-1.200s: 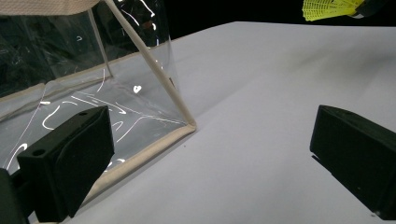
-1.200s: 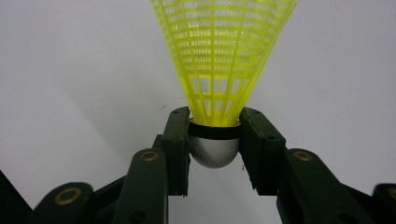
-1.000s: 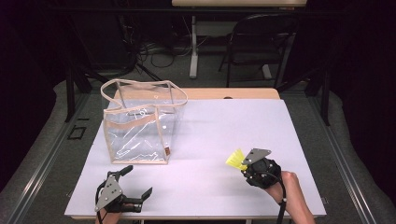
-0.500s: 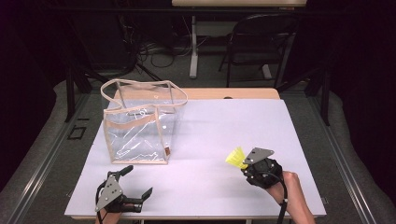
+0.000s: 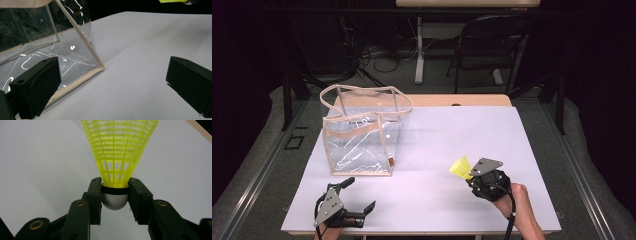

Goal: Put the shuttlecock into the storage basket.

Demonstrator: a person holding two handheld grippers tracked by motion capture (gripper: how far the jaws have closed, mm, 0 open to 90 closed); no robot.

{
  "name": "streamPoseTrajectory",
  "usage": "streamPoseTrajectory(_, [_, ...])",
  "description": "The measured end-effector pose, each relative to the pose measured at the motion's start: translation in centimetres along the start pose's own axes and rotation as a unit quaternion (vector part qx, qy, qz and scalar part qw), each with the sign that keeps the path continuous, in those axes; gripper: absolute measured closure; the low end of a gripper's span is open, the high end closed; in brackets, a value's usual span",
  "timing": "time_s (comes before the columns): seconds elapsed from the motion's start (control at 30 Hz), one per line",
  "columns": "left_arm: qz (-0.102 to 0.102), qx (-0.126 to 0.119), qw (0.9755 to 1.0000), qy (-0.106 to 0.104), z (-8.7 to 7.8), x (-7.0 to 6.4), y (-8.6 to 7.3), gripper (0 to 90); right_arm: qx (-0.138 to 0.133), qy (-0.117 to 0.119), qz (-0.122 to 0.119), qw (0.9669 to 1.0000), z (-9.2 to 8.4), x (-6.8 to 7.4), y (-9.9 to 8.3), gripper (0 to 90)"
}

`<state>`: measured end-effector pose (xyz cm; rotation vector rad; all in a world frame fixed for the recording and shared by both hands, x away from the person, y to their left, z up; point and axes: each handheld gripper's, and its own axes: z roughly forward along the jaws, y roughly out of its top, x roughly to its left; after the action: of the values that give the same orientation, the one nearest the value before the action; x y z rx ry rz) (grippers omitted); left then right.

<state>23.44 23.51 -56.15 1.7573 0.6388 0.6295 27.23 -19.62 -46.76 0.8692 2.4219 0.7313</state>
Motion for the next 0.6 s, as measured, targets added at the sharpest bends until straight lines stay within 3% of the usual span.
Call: streamPoseTrajectory(0.6, [-0.002,0.001,1.0000,0.001,0.04,0.05,-0.03,0.0,-0.030,-0.002,0.004,0.9996,0.60,-0.24,0.83,64.7])
